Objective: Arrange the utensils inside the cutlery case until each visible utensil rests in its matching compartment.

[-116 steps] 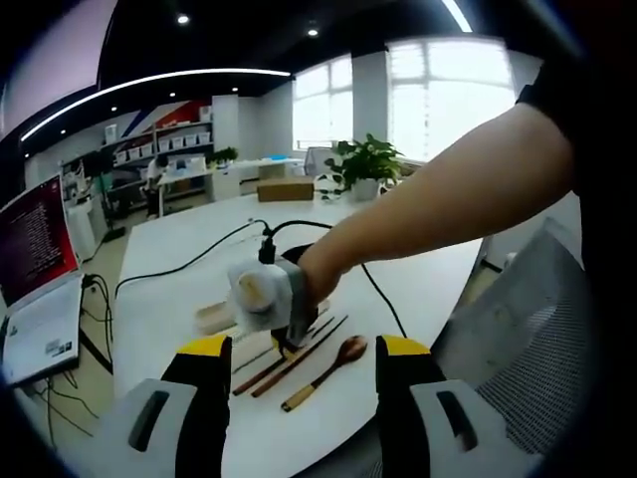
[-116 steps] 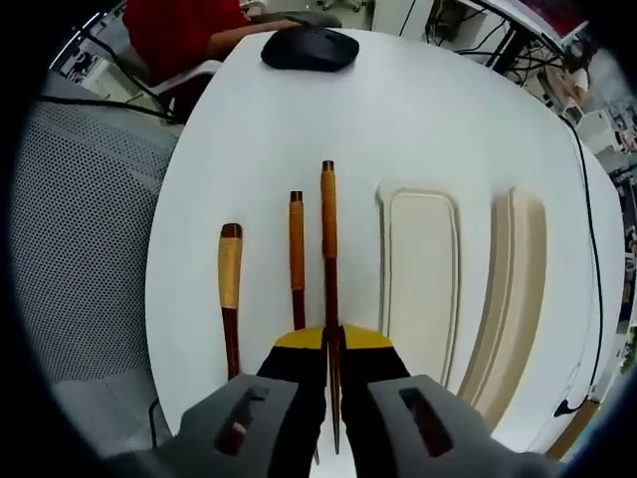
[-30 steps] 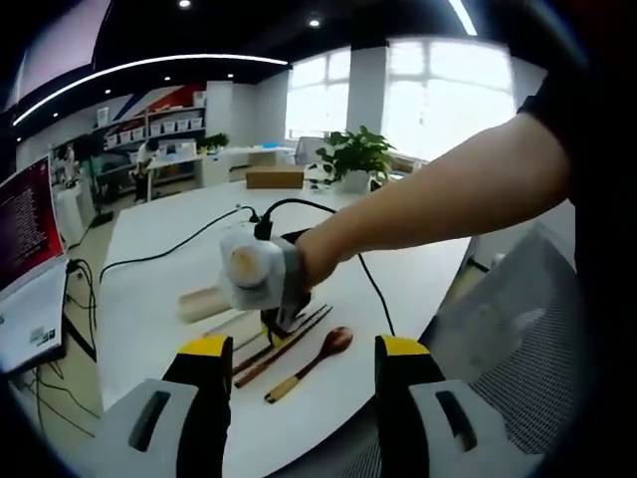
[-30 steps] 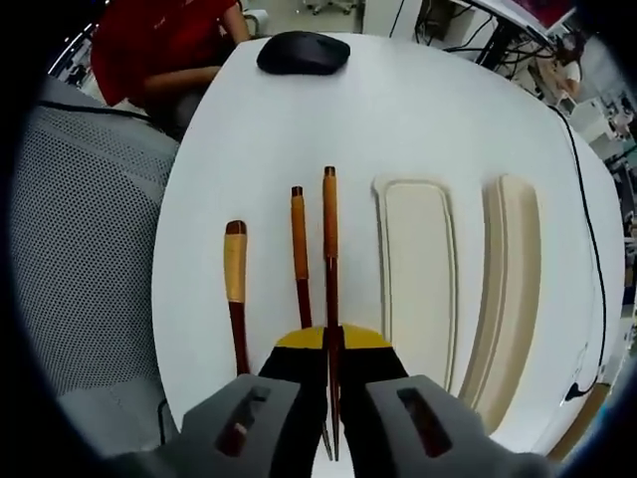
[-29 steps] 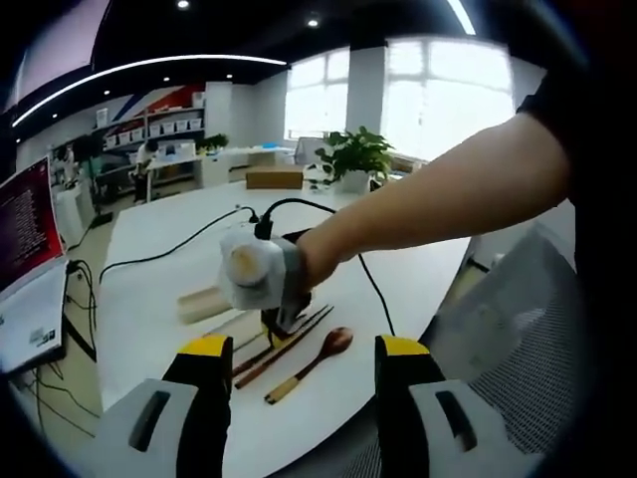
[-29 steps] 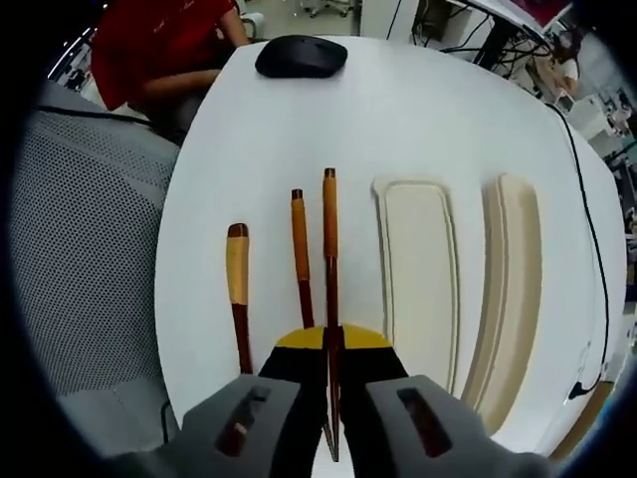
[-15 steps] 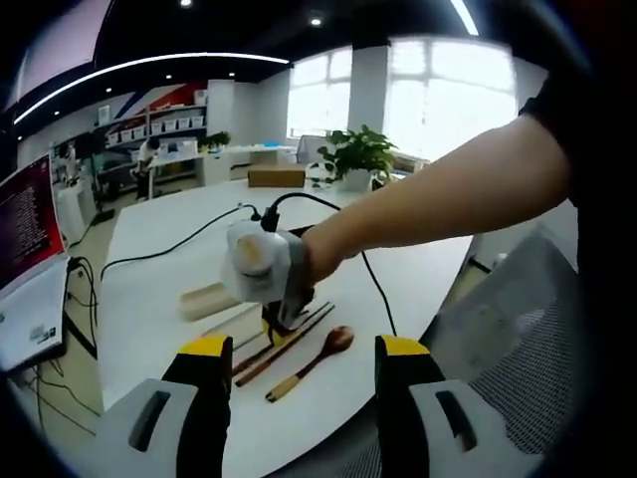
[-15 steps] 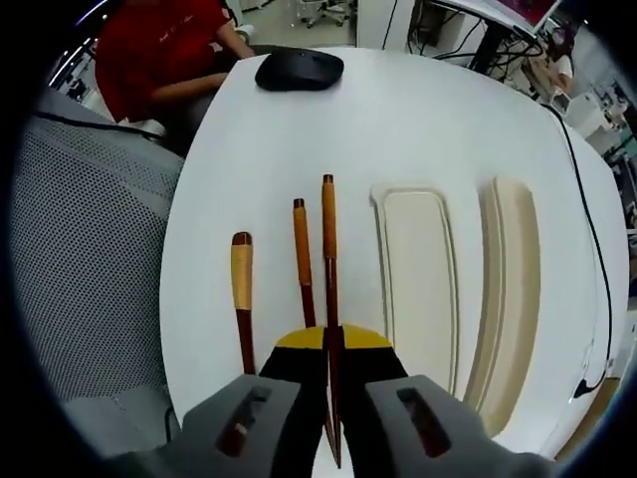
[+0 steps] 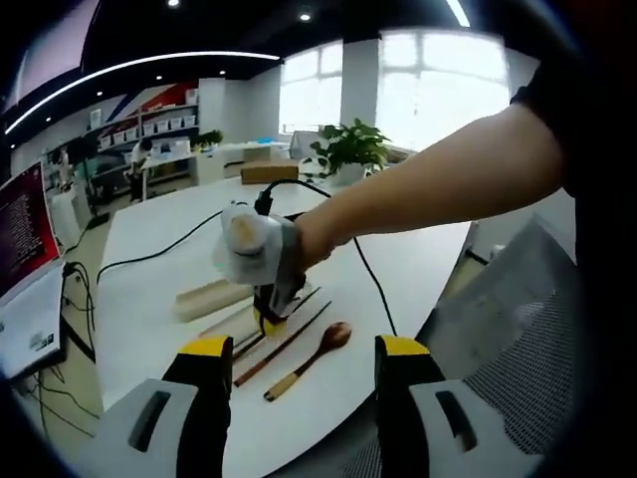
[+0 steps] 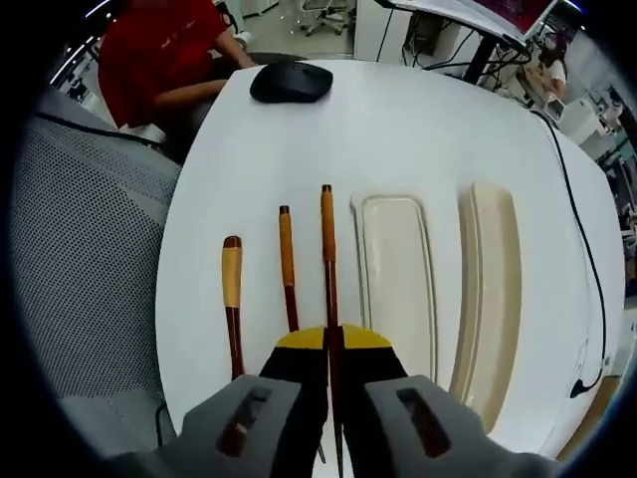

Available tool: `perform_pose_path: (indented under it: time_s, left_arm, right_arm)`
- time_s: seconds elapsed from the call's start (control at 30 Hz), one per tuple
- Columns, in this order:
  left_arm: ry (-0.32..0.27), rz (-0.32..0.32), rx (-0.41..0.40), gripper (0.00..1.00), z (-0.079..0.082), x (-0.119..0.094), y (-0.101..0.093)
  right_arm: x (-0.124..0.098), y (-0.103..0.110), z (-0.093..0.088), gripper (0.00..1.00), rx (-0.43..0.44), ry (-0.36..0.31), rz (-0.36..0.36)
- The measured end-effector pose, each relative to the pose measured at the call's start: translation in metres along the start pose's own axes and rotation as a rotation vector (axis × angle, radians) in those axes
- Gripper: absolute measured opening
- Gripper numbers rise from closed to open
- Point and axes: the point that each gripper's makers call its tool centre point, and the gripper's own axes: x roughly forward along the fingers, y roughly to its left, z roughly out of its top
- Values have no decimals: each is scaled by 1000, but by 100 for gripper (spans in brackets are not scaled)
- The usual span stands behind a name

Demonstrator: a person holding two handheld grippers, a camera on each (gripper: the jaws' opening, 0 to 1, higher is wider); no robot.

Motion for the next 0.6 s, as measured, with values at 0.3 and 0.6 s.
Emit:
perform_pose_path:
  time_s: [0.3, 0.6]
  left_arm:
    - [-4, 28, 10, 59, 1, -2, 4]
    - [-14, 43, 18, 59, 4, -4, 6]
  right_arm:
    - [0, 5, -3, 0, 2, -7, 12]
    - [-13, -4, -2, 0, 6, -43, -19]
